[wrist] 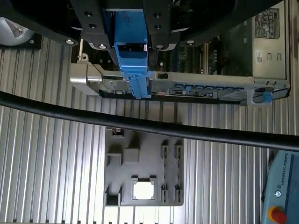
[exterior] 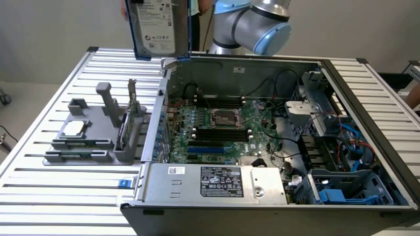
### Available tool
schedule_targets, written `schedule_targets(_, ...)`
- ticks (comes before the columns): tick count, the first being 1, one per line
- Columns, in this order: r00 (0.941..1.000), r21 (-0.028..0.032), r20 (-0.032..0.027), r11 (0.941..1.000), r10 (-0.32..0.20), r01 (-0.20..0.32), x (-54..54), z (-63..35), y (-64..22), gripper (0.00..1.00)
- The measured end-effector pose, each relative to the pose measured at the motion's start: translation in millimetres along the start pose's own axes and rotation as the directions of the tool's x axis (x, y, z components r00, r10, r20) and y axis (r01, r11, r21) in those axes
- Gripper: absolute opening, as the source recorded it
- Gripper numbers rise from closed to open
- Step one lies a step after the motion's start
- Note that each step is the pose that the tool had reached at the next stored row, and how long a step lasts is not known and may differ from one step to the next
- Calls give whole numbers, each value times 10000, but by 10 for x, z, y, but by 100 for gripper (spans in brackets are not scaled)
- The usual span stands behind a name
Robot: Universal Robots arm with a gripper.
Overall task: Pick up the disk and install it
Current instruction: 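Pick up the disk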
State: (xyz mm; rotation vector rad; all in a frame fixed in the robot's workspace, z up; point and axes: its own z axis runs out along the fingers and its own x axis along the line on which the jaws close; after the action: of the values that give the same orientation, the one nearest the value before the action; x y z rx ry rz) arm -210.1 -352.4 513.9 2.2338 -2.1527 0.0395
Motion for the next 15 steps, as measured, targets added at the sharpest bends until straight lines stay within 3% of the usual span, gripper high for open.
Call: schedule_targets(15,10000,-1,-2,10000,-1,1,316,7,-620,33)
